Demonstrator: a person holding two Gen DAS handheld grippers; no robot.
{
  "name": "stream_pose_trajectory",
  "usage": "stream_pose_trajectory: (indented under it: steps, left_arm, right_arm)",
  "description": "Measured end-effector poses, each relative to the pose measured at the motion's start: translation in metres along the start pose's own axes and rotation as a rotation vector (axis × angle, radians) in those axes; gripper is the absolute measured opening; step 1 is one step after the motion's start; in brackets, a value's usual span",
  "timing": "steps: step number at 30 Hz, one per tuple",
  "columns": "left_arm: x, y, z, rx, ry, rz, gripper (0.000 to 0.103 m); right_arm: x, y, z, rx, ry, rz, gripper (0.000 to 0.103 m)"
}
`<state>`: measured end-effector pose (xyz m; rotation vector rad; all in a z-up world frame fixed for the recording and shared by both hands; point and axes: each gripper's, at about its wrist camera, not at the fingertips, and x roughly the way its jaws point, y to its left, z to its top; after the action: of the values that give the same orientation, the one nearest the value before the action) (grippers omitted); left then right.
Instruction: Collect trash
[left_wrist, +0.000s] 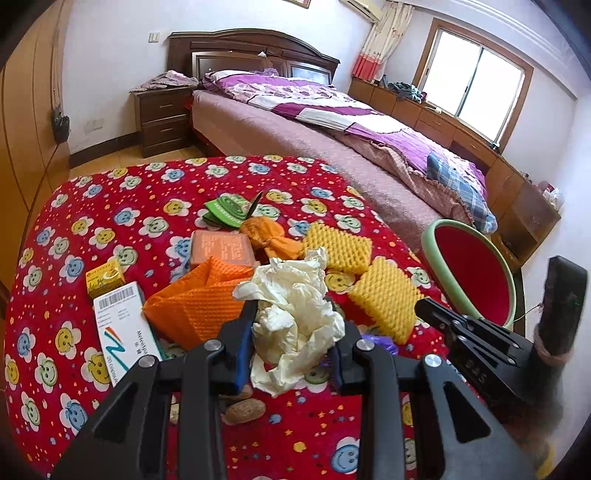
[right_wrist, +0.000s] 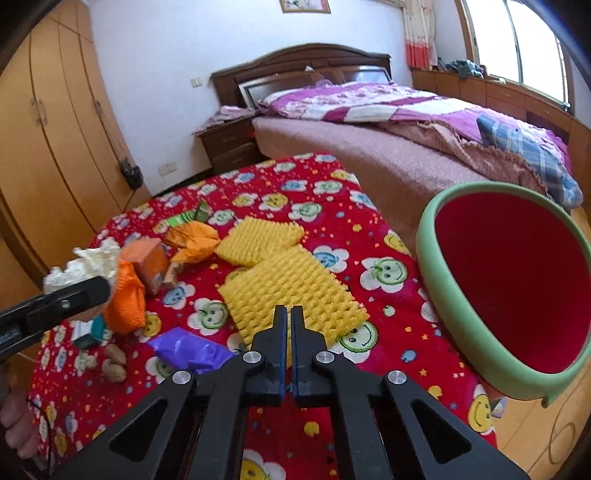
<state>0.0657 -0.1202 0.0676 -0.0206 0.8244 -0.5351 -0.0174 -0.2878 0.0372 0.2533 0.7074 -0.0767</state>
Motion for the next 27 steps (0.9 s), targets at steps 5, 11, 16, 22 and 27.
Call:
stream_pose_trajectory:
  steps: [5,11,16,22,27]
  left_arm:
    - [0.002,-0.007,0.004,0.003,-0.002,-0.002,0.033]
    - [0.006,-0.005,0.006,-0.001,0.000,0.013,0.033]
    - [0.009,0.002,0.006,-0.007,0.001,0.025,0.033]
    - [0.013,0.003,0.006,-0.006,0.007,0.031,0.033]
    - [0.013,0.001,0.006,0.001,0.009,0.027,0.033]
  right_arm:
    - [-0.007,0.001,0.007,-0.012,-0.015,0.024,0.013]
    - [0.010,0.003,0.011,-0.008,0.012,0.002,0.060]
    - [0.039,0.008,0.010,-0.038,0.088,0.006,0.076]
    - [0.050,0.010,0.011,-0.051,0.107,-0.027,0.075]
    - [0.050,0.007,0.011,-0.066,0.108,-0.091,0.027]
